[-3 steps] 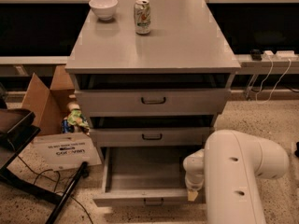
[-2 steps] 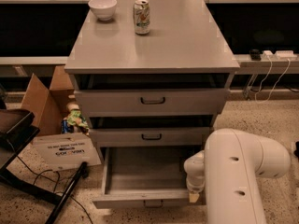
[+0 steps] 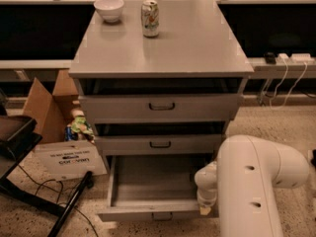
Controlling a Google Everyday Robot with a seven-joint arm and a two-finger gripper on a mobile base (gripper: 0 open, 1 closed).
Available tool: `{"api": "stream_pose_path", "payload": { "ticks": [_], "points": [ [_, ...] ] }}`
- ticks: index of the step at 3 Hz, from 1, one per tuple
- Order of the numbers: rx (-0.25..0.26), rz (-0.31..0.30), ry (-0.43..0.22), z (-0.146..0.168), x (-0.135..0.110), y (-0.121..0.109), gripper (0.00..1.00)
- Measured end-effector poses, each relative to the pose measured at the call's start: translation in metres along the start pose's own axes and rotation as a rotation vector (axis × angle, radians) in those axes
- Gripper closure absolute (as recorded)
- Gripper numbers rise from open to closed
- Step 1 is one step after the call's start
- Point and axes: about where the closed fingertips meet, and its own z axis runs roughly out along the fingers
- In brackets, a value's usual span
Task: Open bottom drawer
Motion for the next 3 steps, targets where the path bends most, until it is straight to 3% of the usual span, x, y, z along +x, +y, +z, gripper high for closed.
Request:
{"api": "stream_pose_path", "payload": {
  "ticks": [3],
  "points": [
    [-0.01, 0.0, 0.012, -0.001, 0.002, 0.013, 1.0]
  ]
}}
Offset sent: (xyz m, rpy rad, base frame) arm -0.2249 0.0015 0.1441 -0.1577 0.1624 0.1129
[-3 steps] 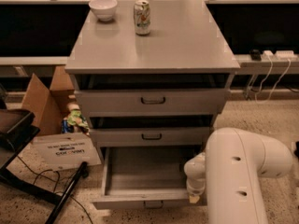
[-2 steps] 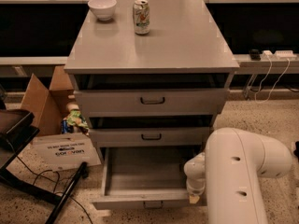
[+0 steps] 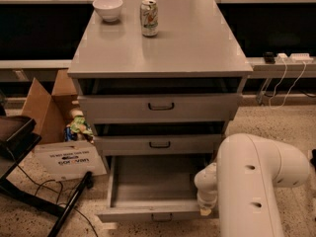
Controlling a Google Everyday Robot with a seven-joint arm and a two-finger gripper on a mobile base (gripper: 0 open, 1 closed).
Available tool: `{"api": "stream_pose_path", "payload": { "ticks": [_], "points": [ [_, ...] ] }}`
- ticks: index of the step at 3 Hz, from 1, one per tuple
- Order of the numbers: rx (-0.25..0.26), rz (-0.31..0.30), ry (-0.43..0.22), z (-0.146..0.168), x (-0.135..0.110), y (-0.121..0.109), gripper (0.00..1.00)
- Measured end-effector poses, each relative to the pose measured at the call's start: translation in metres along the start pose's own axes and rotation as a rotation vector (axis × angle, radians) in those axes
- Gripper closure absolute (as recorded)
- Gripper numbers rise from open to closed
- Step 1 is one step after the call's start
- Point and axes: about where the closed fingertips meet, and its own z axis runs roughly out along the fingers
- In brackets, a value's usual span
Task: Open bottom drawer
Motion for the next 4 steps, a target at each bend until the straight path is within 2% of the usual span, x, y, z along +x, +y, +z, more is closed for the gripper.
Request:
{"api": "stream_pose_path", "payload": {
  "ticks": [1, 2, 4],
  "points": [
    [-0.006, 0.004, 0.009, -0.003, 0.002, 0.008, 1.0],
    [-0.022, 0.012, 0.031, -0.012, 0.009, 0.029, 1.0],
    [-0.031, 0.017, 0.044, -0.015, 0.012, 0.039, 1.0]
  ]
}}
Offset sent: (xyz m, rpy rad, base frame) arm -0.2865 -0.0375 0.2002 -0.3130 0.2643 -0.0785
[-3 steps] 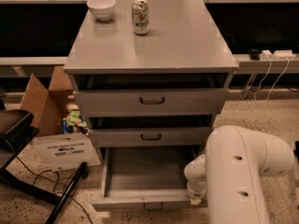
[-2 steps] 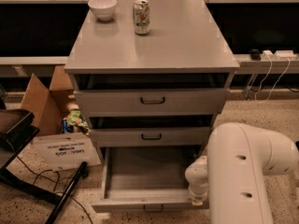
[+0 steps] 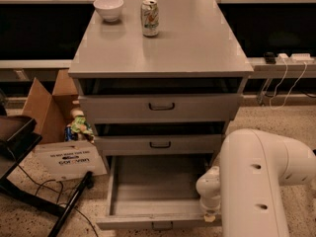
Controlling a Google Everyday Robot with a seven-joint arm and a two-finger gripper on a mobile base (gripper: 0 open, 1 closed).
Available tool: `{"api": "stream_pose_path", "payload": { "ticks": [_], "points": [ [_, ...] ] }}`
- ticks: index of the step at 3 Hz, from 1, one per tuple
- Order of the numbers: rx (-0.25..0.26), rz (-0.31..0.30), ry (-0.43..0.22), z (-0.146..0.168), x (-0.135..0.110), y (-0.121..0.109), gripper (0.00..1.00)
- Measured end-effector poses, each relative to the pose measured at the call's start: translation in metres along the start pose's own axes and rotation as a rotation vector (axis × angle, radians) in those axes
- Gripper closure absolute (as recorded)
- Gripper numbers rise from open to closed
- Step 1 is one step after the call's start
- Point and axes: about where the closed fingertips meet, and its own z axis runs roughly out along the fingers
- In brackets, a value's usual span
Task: Open bottom drawer
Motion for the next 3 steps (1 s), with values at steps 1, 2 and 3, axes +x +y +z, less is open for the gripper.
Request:
{"api": "stream_pose_path", "payload": {
  "ticks": [1, 2, 3],
  "points": [
    [-0.007, 0.004, 0.009, -0.0025, 0.0028, 0.0063, 1.0],
    [-0.007, 0.004, 0.009, -0.0025, 0.0028, 0.006, 0.84],
    [-0.007, 0.004, 0.009, -0.0025, 0.0028, 0.006, 0.53]
  ]
}}
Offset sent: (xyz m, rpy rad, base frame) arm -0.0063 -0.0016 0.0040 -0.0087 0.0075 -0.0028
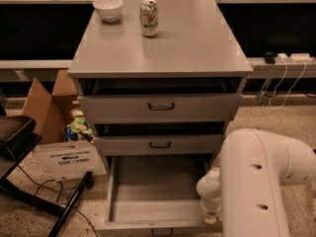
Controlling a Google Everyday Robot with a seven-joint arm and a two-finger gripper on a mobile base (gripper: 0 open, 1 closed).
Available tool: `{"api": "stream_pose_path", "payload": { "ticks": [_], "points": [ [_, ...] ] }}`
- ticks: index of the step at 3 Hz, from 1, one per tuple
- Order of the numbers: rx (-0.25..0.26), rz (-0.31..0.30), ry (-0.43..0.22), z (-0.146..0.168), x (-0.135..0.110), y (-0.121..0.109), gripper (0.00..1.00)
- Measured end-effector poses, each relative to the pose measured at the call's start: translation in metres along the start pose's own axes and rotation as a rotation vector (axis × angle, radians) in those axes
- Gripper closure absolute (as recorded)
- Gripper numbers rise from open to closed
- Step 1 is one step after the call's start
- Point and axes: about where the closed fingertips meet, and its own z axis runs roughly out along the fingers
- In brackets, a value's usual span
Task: Open bottom drawer
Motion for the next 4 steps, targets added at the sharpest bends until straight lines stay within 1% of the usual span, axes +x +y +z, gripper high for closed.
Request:
{"api": "stream_pose_path", "payload": {
  "ticks": [2, 3, 4],
  "points": [
    [0.0, 0.0, 0.0, 0.0, 0.0, 0.0, 0.07],
    [0.0, 0.0, 0.0, 0.0001, 0.0, 0.0001, 0.0],
    [-0.001, 0.0, 0.0, 0.0002, 0.0001, 0.0002, 0.0]
  ]
}}
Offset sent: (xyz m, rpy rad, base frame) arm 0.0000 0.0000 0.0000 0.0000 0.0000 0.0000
